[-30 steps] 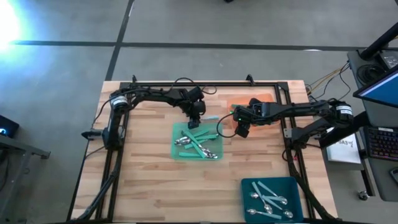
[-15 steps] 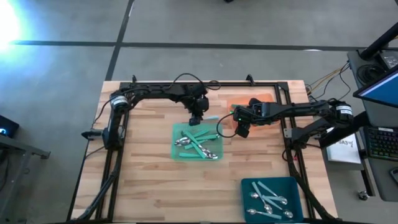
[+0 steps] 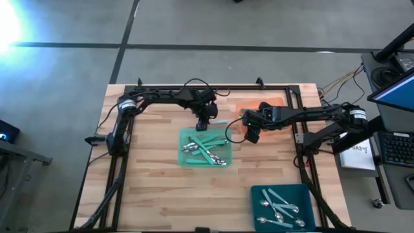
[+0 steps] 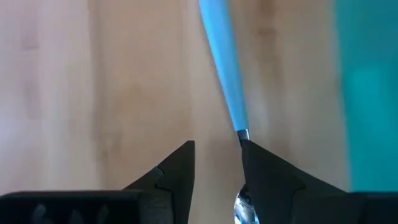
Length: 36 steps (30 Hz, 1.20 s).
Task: Sort silverware by color (type)
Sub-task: Put the blue spoon into the blue bin
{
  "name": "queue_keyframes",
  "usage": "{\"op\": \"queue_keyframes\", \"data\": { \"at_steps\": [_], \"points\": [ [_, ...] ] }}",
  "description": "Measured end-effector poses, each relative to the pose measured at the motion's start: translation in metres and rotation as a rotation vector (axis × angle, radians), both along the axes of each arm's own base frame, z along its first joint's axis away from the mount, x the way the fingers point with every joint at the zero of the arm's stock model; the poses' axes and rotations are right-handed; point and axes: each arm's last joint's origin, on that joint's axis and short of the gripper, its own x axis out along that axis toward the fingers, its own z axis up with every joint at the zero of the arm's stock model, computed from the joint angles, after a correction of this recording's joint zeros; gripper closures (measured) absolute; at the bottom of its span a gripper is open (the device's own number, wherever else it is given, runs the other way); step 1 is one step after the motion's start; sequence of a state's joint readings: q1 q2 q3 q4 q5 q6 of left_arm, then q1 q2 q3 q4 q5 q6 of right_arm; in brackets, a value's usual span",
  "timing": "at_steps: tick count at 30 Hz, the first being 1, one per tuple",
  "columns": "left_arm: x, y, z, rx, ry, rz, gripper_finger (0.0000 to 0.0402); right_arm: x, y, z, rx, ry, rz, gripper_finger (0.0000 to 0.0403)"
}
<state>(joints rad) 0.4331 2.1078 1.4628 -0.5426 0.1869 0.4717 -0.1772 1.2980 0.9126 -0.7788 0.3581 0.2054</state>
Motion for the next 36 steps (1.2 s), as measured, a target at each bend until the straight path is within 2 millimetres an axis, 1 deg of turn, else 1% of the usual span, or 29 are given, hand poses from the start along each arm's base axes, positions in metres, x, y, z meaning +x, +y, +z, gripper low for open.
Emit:
{"op": "queue_keyframes", "data": {
  "at_steps": [3, 7, 13, 18, 20, 22, 25, 32, 34, 36],
  "points": [
    [-0.003, 0.006, 0.000, 0.063, 0.028, 0.042, 0.0285, 0.000, 0.000, 0.000, 0.000, 0.001, 0.001, 0.0232],
    [-0.008, 0.015, 0.000, 0.047, 0.027, 0.072, 0.0285, 0.000, 0.000, 0.000, -0.001, 0.004, 0.007, 0.0232],
    [-0.009, 0.016, 0.000, 0.043, 0.033, 0.069, 0.0285, 0.000, 0.000, 0.000, -0.002, 0.005, 0.007, 0.0232],
    [-0.011, 0.015, -0.001, 0.064, 0.048, 0.004, 0.0285, 0.000, 0.000, 0.000, -0.001, 0.005, 0.006, 0.0232],
    [-0.011, 0.015, -0.001, 0.064, 0.050, 0.005, 0.0285, 0.000, 0.000, 0.000, -0.001, 0.004, 0.004, 0.0232],
    [-0.011, 0.016, 0.000, 0.046, 0.049, 0.051, 0.0285, 0.000, 0.000, 0.000, -0.001, 0.004, 0.004, 0.0232],
    [-0.007, 0.016, 0.003, -0.030, 0.029, 0.186, 0.0285, 0.000, 0.000, -0.001, 0.001, 0.001, -0.003, 0.0232],
    [0.010, 0.018, 0.022, -0.105, -0.098, 0.350, 0.0284, 0.000, 0.000, -0.001, 0.001, 0.001, -0.002, 0.0232],
    [0.014, 0.020, 0.023, -0.112, -0.133, 0.382, 0.0284, 0.000, 0.000, -0.001, 0.001, 0.001, -0.002, 0.0232],
    [0.017, 0.022, 0.019, -0.111, -0.139, 0.406, 0.0284, 0.000, 0.000, -0.001, 0.001, 0.002, -0.001, 0.0232]
  ]
}}
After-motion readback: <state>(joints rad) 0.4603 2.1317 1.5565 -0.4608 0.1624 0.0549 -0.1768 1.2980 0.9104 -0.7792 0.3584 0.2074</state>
